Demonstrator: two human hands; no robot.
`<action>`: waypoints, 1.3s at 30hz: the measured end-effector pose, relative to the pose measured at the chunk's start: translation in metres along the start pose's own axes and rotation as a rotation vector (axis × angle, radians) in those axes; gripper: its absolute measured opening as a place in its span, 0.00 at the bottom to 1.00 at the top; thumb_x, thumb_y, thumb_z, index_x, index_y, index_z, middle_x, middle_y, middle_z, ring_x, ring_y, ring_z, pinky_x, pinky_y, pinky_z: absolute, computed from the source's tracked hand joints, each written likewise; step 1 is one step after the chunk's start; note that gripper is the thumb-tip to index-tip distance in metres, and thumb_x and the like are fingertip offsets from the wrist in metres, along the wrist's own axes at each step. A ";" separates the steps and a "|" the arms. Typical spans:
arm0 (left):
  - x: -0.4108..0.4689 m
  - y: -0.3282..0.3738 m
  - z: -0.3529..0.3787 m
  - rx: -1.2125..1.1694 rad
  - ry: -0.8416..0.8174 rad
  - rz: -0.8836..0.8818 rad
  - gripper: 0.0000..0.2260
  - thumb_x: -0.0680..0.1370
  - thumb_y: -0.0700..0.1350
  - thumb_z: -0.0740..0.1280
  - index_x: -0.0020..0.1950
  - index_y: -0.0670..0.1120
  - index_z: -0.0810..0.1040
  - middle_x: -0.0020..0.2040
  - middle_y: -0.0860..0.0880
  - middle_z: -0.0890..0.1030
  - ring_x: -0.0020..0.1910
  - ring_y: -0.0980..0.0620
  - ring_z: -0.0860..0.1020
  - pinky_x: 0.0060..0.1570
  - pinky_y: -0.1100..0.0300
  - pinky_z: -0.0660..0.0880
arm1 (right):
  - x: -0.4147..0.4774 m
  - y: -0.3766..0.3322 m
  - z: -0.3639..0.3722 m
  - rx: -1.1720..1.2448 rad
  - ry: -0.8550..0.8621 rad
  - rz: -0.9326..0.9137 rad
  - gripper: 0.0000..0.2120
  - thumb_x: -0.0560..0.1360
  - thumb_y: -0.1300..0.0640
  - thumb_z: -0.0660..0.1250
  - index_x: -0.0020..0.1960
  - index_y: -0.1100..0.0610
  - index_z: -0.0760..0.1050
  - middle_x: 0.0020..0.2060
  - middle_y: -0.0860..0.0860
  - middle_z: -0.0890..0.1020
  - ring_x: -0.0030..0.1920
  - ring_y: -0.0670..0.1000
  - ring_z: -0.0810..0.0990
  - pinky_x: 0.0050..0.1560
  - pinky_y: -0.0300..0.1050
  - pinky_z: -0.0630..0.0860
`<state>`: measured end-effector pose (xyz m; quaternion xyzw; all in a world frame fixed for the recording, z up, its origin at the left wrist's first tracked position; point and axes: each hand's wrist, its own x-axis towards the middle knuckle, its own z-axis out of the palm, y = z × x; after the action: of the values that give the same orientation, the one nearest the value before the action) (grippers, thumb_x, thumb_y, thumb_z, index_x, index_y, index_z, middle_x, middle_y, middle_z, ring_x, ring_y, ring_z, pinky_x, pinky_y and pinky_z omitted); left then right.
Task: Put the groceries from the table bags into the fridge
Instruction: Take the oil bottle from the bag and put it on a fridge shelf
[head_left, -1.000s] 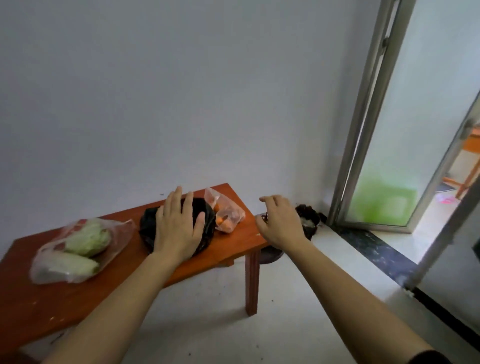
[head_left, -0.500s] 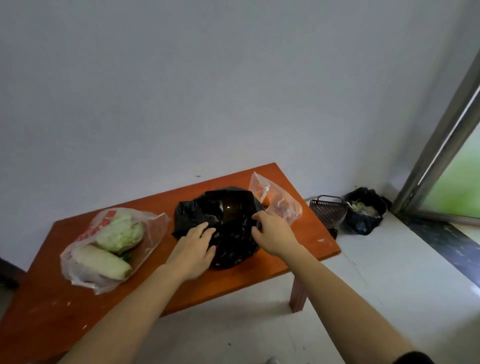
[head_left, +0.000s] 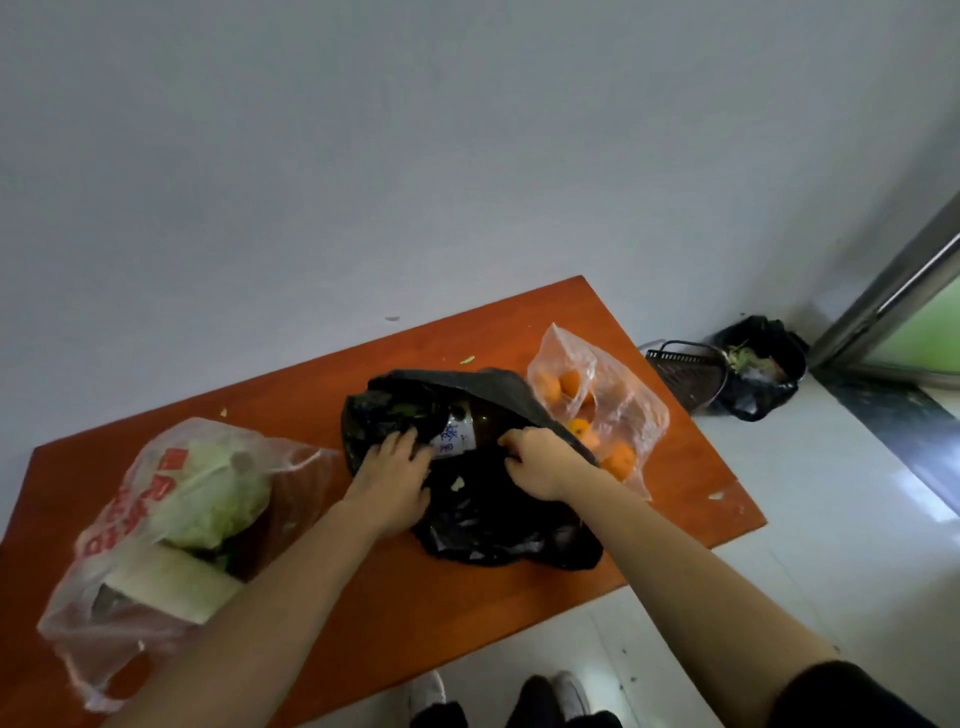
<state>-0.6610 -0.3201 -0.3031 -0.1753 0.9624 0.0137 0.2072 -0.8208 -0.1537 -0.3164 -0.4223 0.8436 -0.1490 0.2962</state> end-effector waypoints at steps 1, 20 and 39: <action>0.009 -0.017 -0.003 0.003 0.007 -0.028 0.27 0.82 0.54 0.59 0.79 0.49 0.57 0.81 0.42 0.53 0.79 0.40 0.50 0.76 0.44 0.54 | 0.009 -0.004 0.002 -0.015 -0.010 0.021 0.19 0.80 0.59 0.60 0.70 0.63 0.72 0.65 0.61 0.77 0.64 0.62 0.76 0.61 0.50 0.74; 0.105 -0.123 0.034 -0.226 -0.082 0.076 0.49 0.69 0.58 0.73 0.81 0.50 0.46 0.77 0.43 0.57 0.76 0.39 0.55 0.72 0.42 0.60 | 0.124 -0.047 0.029 -0.248 -0.059 0.344 0.37 0.78 0.58 0.65 0.81 0.55 0.51 0.79 0.57 0.58 0.79 0.60 0.57 0.77 0.55 0.59; 0.137 -0.028 0.025 0.108 -0.133 0.338 0.58 0.62 0.74 0.71 0.81 0.49 0.48 0.75 0.45 0.64 0.73 0.41 0.64 0.70 0.38 0.59 | 0.064 -0.010 -0.013 0.689 -0.180 0.488 0.31 0.79 0.43 0.66 0.79 0.49 0.63 0.74 0.46 0.66 0.75 0.50 0.62 0.66 0.44 0.63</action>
<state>-0.7586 -0.3893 -0.3803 0.0015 0.9617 0.0082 0.2741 -0.8519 -0.2108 -0.3251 -0.0982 0.7906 -0.3101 0.5188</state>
